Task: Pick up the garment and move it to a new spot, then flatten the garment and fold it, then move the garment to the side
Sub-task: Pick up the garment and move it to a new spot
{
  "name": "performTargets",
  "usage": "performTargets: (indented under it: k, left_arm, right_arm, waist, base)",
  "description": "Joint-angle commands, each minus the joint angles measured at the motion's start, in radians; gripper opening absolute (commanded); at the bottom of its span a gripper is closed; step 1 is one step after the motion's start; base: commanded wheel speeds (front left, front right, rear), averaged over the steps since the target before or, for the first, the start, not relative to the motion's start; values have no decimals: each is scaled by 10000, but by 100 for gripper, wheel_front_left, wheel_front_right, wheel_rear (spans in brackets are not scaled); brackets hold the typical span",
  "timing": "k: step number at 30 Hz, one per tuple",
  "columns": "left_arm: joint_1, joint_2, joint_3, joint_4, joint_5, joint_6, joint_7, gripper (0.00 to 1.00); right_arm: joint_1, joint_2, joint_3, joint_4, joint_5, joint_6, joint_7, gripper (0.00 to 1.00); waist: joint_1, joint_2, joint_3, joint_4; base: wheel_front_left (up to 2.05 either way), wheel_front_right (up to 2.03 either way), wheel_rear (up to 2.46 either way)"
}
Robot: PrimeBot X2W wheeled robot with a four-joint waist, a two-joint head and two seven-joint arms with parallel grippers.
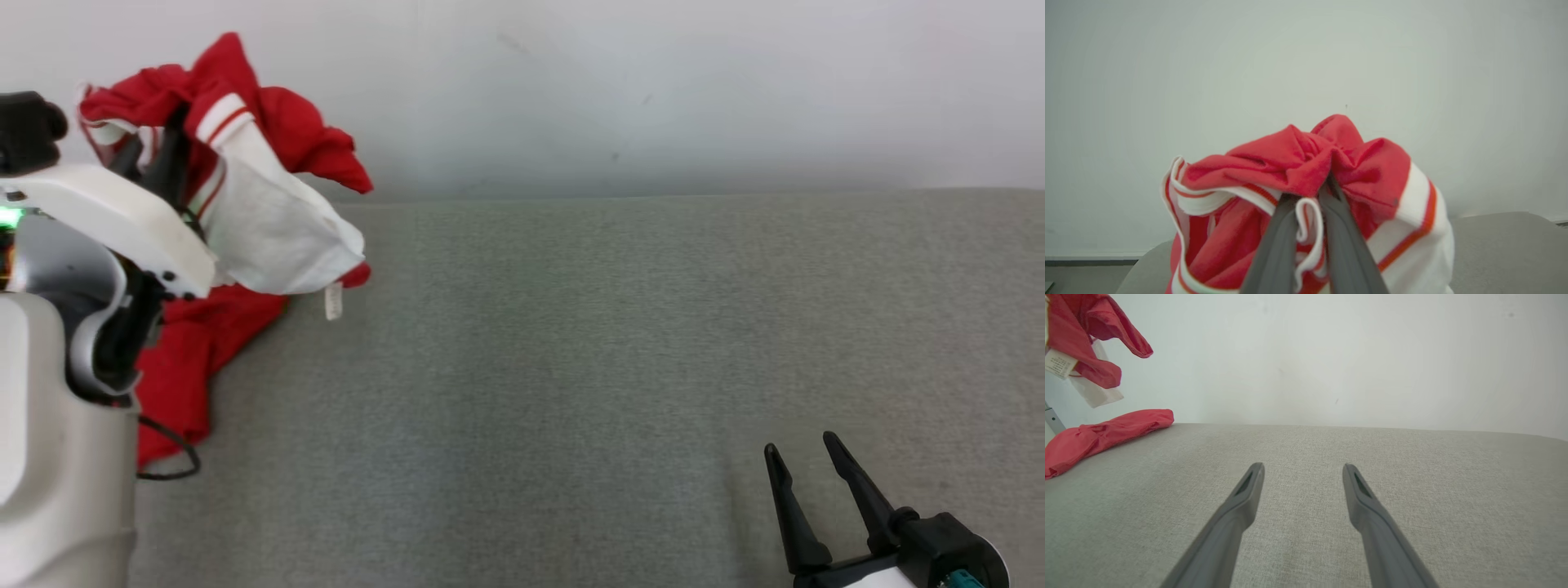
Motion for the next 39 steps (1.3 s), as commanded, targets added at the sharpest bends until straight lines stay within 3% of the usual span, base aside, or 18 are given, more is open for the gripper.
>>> performTargets:
  k: [1, 11, 17, 23, 29, 35, 36, 37, 38, 39]
  left_arm:
    - [226, -107, -66, -364, -120, -26, 118, 0]
    - [1369, -1016, -981, -2615, -667, -20, 812, 0]
    - [2031, -1790, -2118, -2950, -536, -45, 692, 0]
    - [2153, -2272, -3057, -1939, -240, -29, 191, 0]
    - [1867, -2613, -4393, 70, -38, -77, -642, 0]
    - [1298, -2697, -5668, 2154, -234, -68, -2527, 0]
    - [1239, -2703, -5996, 2401, -400, -93, -2893, 26]
    - [1205, -2687, -6267, 2689, -580, -92, -3163, 46]
    - [1107, -2679, -6553, 2923, -669, -96, -3446, 100]
    - [988, -2682, -6772, 3137, -792, -105, -3704, 100]
  right_arm:
    - [149, 7, -30, -9, 45, -21, 8, 100]
    - [59, 64, -2, -37, 51, -21, 8, 100]
    - [-12, 86, -31, -88, 75, -21, 8, 100]
    - [-66, 135, -94, -151, 141, -21, 8, 100]
    - [-53, 187, -262, -198, 149, -21, 8, 100]
    - [-257, 249, -167, -144, 103, -21, 8, 100]
    - [-285, 262, -131, -131, 107, -21, 8, 100]
    - [-295, 271, -114, -114, 101, -21, 8, 100]
    - [-296, 273, -105, -90, 94, -21, 8, 100]
    - [-315, 280, -84, -62, 75, -21, 8, 100]
  waist:
    - [1, -1, -65, -266]
    - [1, -1, 10, -1662]
    - [1, -1, 213, -2601]
    - [1, -1, 581, -3268]
    - [1, -1, 895, -3435]
    - [1, -1, 1089, -3480]
    - [1, -1, 1108, -3467]
    - [1, -1, 1116, -3450]
    - [1, -1, 1117, -3428]
    - [1, -1, 1113, -3404]
  base:
    - [0, 0, 0]
    - [0, 0, 0]
    - [0, 0, 0]
    - [0, 0, 0]
    - [0, 0, 0]
    - [0, 0, 0]
    - [0, 0, 0]
    - [0, 0, 0]
    - [0, 0, 0]
    - [0, 0, 0]
